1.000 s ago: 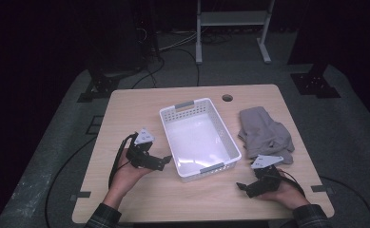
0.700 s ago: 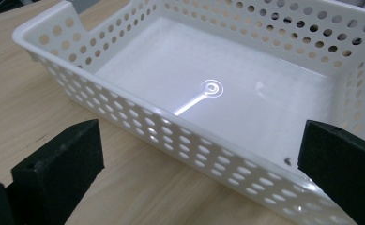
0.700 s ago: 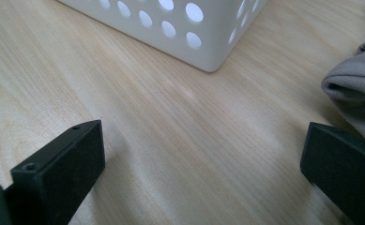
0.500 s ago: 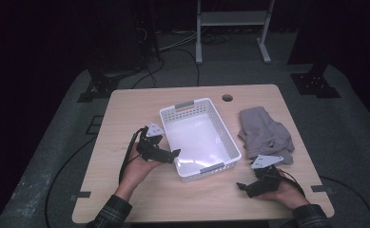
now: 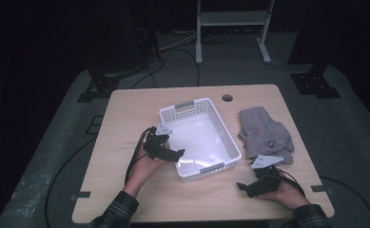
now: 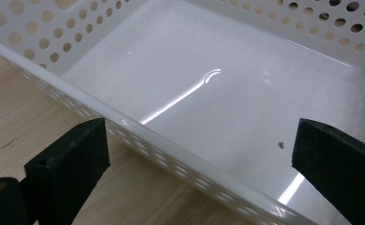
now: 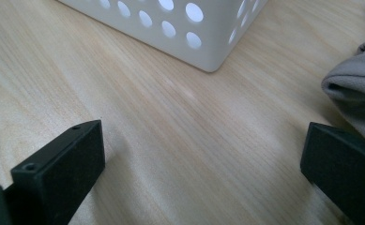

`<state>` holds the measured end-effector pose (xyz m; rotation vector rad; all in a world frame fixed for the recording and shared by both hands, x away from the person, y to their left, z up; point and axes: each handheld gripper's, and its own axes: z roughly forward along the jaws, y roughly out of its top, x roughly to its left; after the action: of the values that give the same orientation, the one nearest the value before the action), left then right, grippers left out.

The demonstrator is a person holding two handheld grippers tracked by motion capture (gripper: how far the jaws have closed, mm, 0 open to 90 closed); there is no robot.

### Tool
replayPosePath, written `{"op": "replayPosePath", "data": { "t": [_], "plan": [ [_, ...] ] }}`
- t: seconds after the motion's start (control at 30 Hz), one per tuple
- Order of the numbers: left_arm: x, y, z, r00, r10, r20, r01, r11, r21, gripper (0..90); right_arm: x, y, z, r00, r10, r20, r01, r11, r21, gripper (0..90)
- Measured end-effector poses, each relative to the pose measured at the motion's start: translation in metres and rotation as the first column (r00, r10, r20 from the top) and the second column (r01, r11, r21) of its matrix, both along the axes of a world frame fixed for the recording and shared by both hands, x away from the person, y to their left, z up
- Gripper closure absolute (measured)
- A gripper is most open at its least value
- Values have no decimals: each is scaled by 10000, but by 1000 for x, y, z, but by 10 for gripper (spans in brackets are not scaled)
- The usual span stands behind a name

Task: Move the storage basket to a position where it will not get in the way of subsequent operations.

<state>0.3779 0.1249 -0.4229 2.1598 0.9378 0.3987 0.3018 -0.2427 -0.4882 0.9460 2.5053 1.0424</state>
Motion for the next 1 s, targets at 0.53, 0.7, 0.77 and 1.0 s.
{"op": "replayPosePath", "data": {
  "t": [0.53, 0.7, 0.77, 1.0],
  "plan": [
    [4, 7, 3, 9990, 428, 95, -434, 9960, 784, 416, 0, 0, 0, 10000, -1, 1, 1, 10000, 2, 0],
    [8, 20, 6, 9980, 630, -1, -627, 9941, 884, 516, 0, 0, 0, 10000, 0, 0, 0, 10000, 0, 0],
    [9, 22, 6, 9978, 656, -34, -650, 9935, 933, 553, 0, 0, 0, 10000, 0, 0, 0, 10000, 0, 0],
    [13, 37, 8, 9954, 956, -40, -946, 9899, 1055, 653, 0, 0, 0, 10000, 2, -1, -2, 10000, -5, 0]
  ]
}}
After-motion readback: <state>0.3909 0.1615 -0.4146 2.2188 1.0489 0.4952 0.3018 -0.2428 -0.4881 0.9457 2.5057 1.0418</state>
